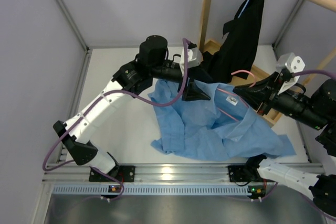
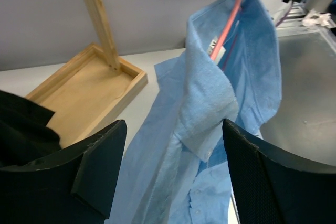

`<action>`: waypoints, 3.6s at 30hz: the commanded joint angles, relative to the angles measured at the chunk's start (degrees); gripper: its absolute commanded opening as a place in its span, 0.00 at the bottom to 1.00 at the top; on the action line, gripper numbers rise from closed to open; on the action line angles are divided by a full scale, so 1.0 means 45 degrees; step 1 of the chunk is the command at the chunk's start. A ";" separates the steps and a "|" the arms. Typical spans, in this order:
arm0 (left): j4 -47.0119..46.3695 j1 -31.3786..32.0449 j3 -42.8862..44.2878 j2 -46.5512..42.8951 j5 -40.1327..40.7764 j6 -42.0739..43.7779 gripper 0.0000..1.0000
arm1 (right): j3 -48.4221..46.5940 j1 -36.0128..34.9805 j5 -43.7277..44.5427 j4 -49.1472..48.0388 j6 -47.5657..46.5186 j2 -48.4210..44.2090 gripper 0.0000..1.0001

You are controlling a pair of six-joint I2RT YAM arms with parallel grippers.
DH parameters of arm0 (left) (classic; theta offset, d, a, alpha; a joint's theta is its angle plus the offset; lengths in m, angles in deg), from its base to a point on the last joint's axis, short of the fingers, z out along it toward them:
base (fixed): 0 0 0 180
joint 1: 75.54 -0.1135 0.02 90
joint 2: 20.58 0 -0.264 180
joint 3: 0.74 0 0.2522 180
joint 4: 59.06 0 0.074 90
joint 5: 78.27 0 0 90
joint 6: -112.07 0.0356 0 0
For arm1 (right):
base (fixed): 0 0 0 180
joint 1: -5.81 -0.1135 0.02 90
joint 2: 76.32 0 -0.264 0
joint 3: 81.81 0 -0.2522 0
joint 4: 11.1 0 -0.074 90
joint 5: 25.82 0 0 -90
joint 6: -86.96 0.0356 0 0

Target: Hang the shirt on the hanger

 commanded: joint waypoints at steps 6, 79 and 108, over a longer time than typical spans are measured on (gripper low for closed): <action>-0.0260 0.0063 0.0260 0.0446 -0.2570 0.0072 0.55 | -0.0053 0.0142 -0.0664 -0.0309 -0.0369 -0.0025 0.00; 0.1986 -0.0132 -0.0560 0.0115 -0.5851 0.2611 0.00 | 0.0965 0.0142 -0.0666 0.3182 -0.1228 -0.2483 0.60; 0.2005 -0.0210 -0.0112 -0.0393 -0.6908 0.2182 0.00 | 0.2741 -0.0210 -0.2445 0.4945 -0.1190 -0.2837 0.02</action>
